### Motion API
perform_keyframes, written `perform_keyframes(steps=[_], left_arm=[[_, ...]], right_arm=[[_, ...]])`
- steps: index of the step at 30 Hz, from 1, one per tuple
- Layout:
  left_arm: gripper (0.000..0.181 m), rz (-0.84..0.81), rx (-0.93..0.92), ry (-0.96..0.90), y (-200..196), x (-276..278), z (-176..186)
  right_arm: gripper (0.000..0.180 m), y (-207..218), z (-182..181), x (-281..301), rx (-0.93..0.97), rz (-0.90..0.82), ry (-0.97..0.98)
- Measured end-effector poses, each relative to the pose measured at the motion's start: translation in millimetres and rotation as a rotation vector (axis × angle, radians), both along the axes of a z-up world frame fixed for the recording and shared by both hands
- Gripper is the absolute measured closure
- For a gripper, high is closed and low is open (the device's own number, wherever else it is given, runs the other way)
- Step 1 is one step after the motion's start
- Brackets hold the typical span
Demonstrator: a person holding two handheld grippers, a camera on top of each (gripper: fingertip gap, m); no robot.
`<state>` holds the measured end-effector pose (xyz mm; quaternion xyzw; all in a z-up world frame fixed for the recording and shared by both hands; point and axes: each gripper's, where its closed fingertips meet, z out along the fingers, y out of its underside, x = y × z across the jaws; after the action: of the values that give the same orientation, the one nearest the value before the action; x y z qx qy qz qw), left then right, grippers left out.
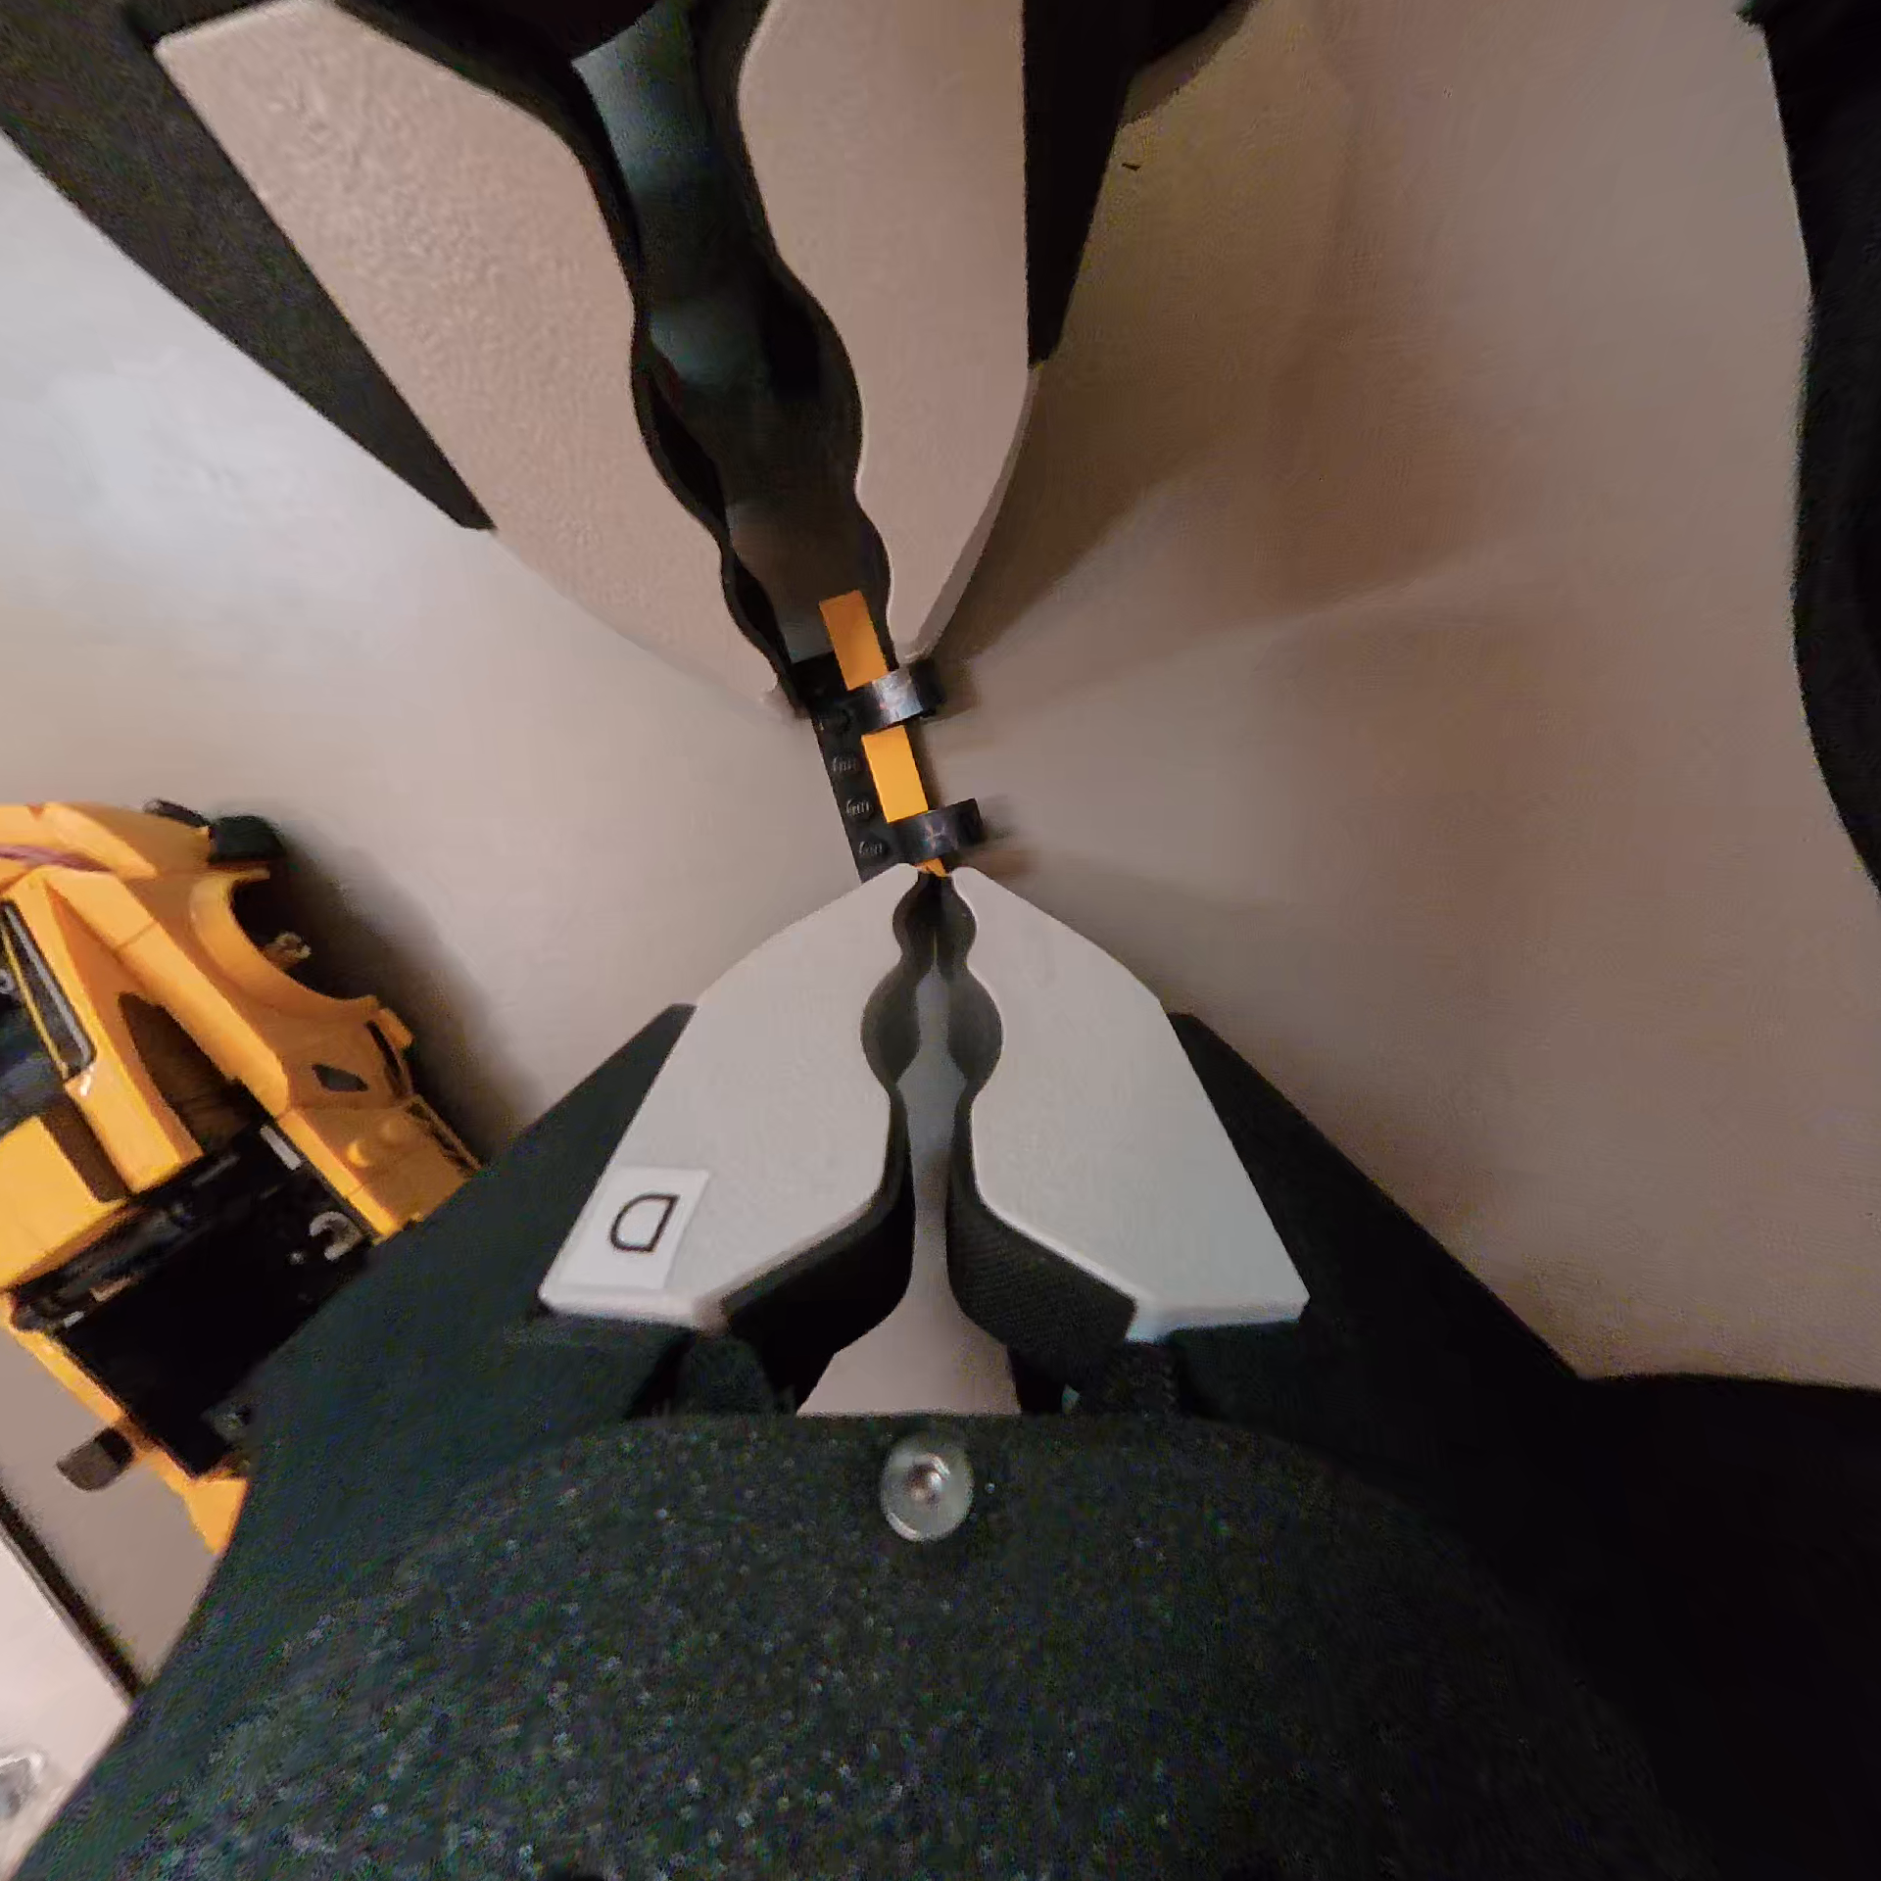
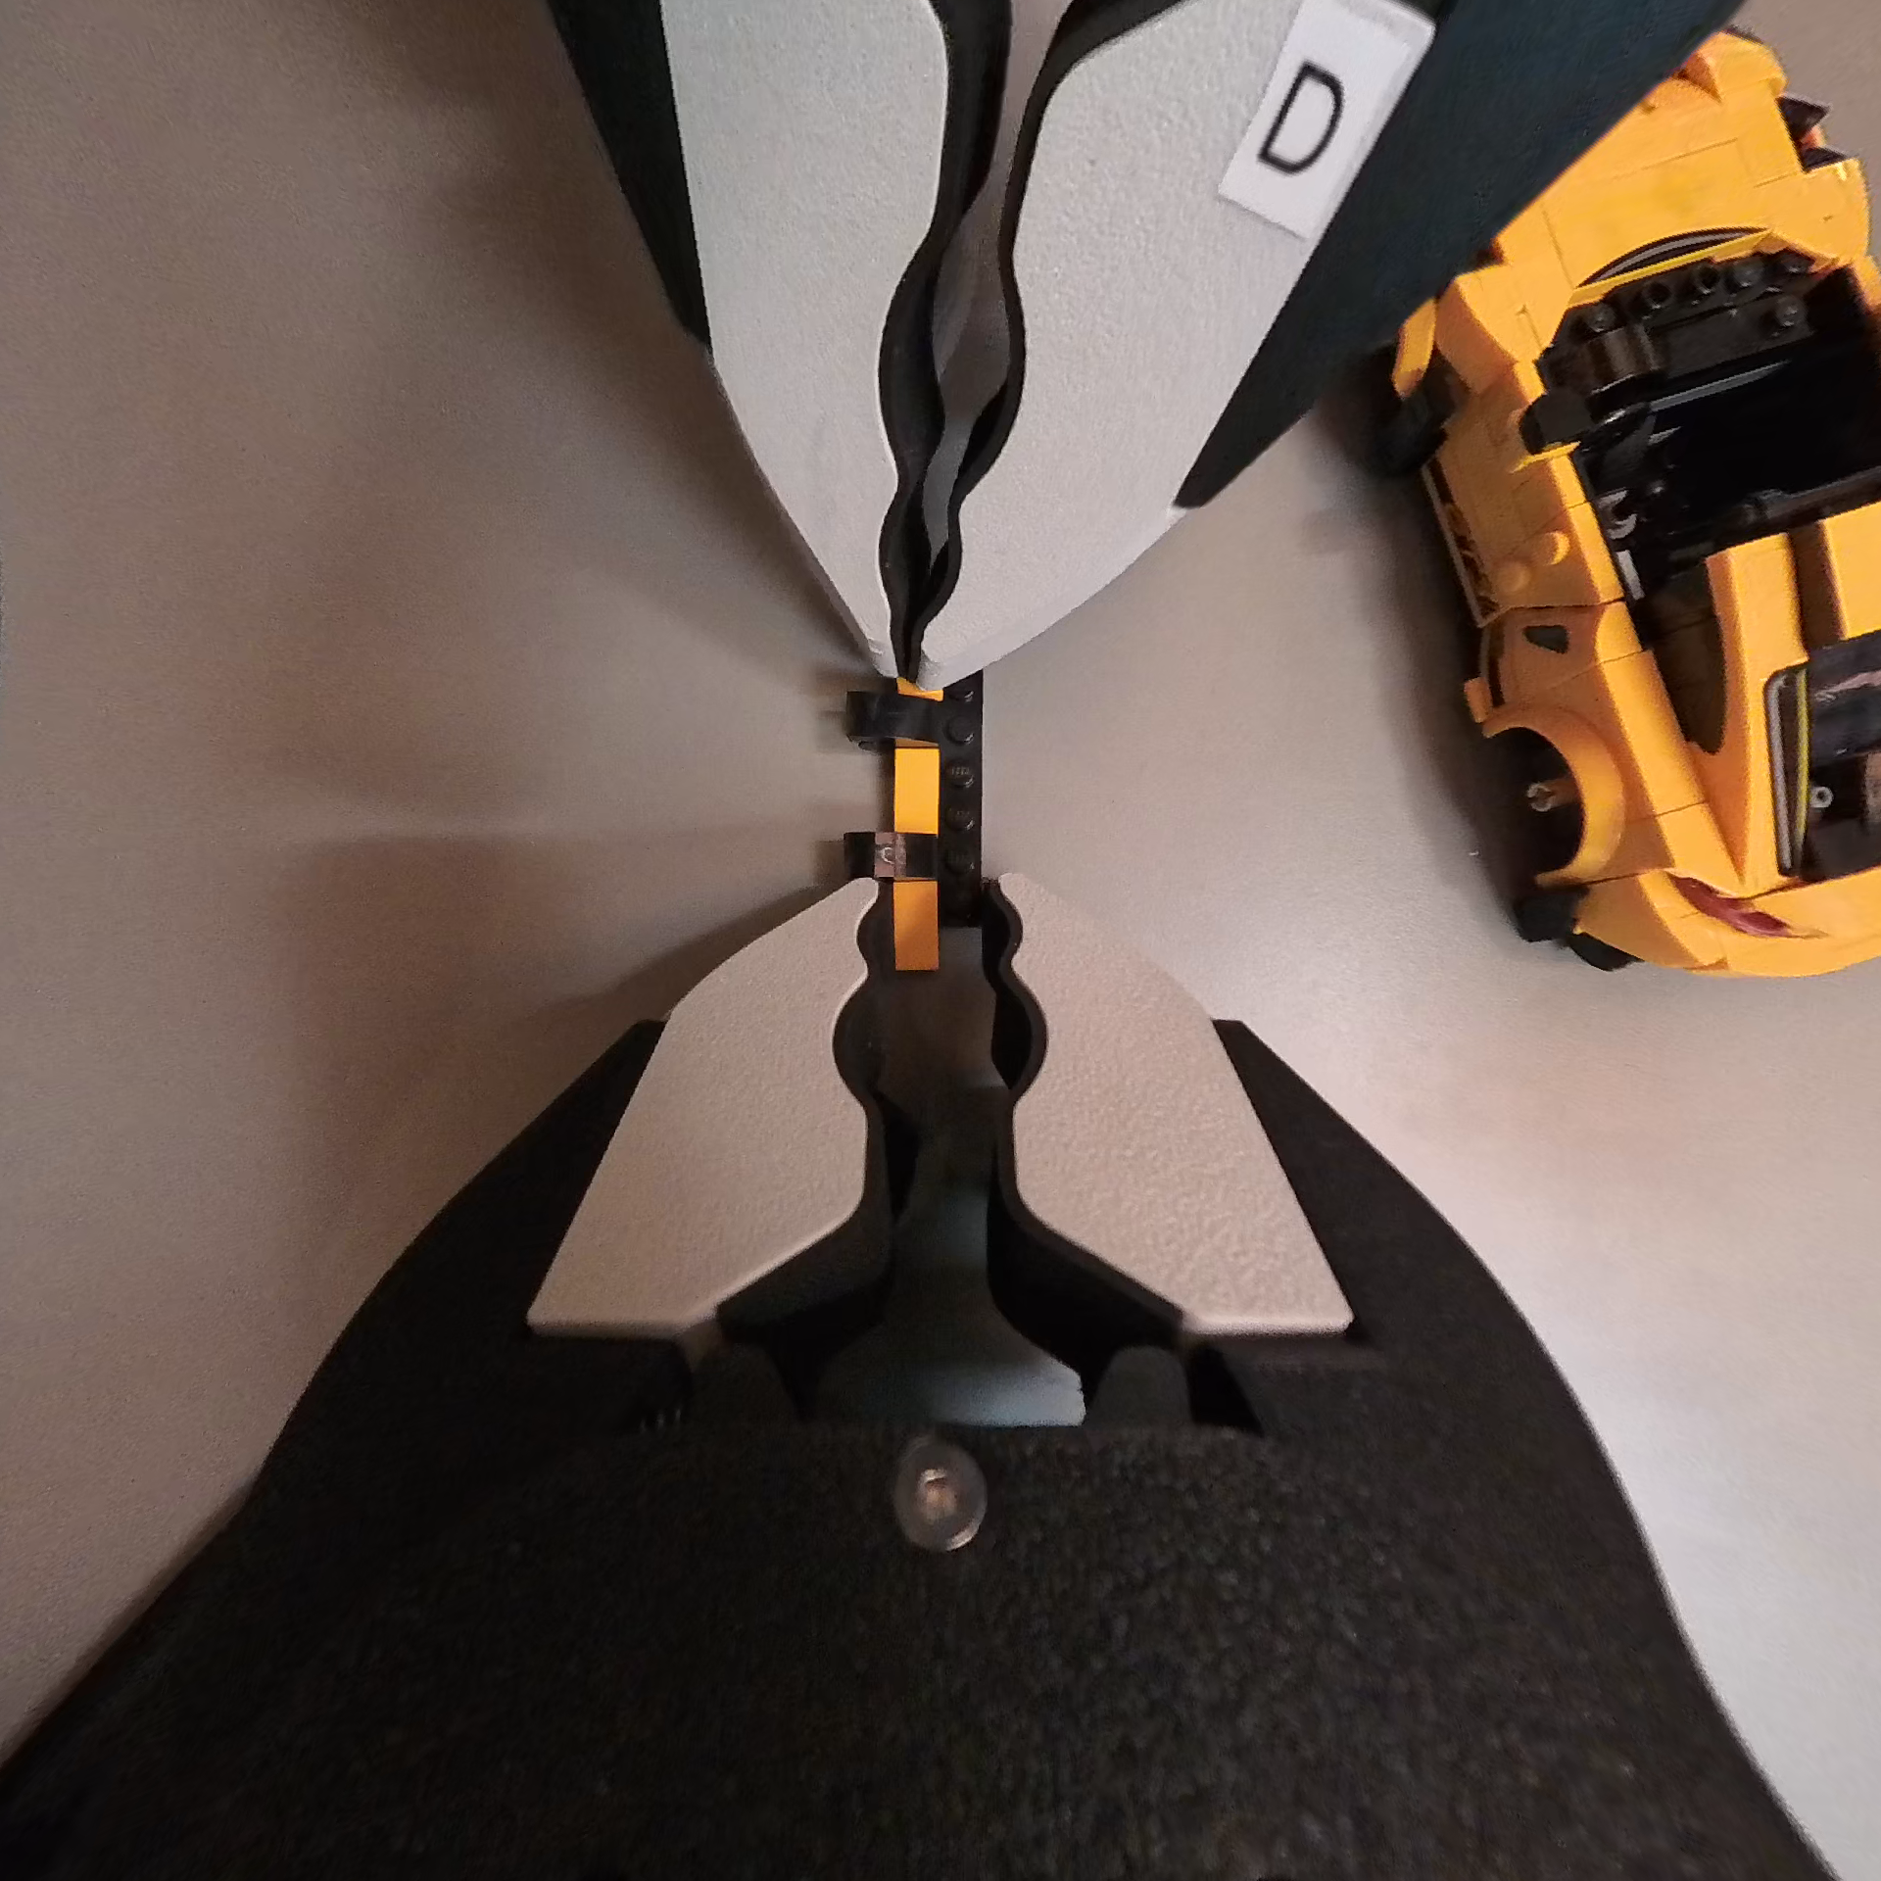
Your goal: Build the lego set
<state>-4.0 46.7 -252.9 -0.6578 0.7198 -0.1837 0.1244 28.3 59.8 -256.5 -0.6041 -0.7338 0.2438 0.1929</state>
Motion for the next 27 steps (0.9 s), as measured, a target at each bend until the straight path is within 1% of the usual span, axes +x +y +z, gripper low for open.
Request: perform_keyframes(steps=[8, 11, 13, 16, 20, 24, 27], left_arm=[[0.180, -0.151, 0.033, 0.026, 0, 0, -1], [0.180, -0.188, 0.019, 0.031, 0, 0, -1], [0.180, -0.203, 0.009, 0.035, 0, 0, -1], [0.180, -0.243, 0.023, 0.040, 0, -1, -1], [0.180, -0.279, 0.016, 0.056, 0, -1, -1], [0.179, -0.304, -0.003, 0.050, 0, -1, -1], [0.180, -0.264, 0.015, 0.055, 0, 0, 0]], right_arm=[[0.164, -1, 0, 0, 0.030, 0.026, 0.026], [0.164, -2, 0, 1, 0.035, 0.034, 0.037], [0.164, -1, 1, 3, 0.070, 0.050, 0.045], [0.164, 0, 3, 10, 0.074, 0.036, 0.066], [0.164, 5, 13, 19, 0.044, 0.000, 0.131], [0.164, 5, 10, 19, 0.029, -0.007, 0.138], [0.164, 7, 10, 19, 0.012, -0.018, 0.144]])
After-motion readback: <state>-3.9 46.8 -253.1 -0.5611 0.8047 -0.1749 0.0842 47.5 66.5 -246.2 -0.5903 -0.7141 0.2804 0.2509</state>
